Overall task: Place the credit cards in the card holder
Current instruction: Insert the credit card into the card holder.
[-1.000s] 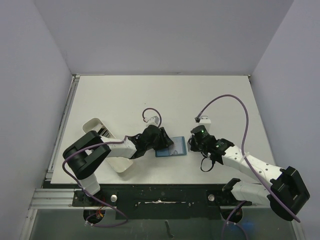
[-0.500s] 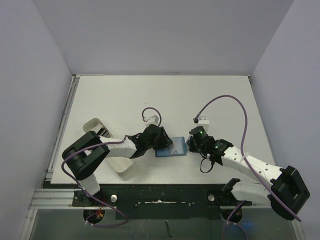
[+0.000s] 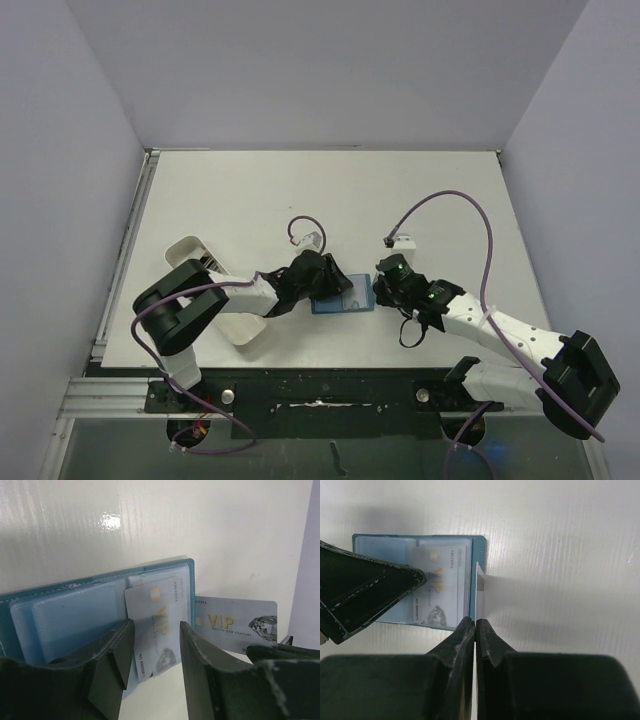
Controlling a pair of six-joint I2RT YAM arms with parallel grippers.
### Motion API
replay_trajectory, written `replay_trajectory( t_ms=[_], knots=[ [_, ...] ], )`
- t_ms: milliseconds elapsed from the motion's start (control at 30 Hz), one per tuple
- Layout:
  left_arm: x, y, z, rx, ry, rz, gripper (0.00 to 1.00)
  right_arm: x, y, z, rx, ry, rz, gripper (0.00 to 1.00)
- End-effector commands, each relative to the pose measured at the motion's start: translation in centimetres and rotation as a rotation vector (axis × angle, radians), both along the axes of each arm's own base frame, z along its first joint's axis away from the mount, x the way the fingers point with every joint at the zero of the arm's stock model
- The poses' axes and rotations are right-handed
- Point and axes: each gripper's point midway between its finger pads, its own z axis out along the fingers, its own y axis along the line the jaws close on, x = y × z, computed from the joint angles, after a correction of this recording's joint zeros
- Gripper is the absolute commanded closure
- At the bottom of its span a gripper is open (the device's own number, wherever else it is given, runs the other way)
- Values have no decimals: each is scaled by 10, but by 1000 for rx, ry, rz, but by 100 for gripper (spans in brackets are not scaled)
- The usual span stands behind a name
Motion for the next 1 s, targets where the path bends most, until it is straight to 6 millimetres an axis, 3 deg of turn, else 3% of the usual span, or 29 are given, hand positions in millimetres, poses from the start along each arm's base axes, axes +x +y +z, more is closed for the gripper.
replay_trajectory(
  t_ms=[0, 367, 600, 800, 967],
  knots=[
    [9, -23, 28, -104, -50, -12, 60, 9, 10, 10, 38, -46, -14, 100],
    [4, -38, 34, -158, -46, -28, 61, 8, 10, 7, 29, -39, -16, 100],
    [7, -19, 43, -71, -86, -5, 60, 8, -4, 21, -7, -68, -53, 100],
    [11, 1, 45, 41, -114, 25, 60, 7, -5, 23, 3, -69, -57, 100],
    [11, 7, 38, 75, -105, 28, 60, 7, -2, 21, 11, -68, -51, 100]
  ],
)
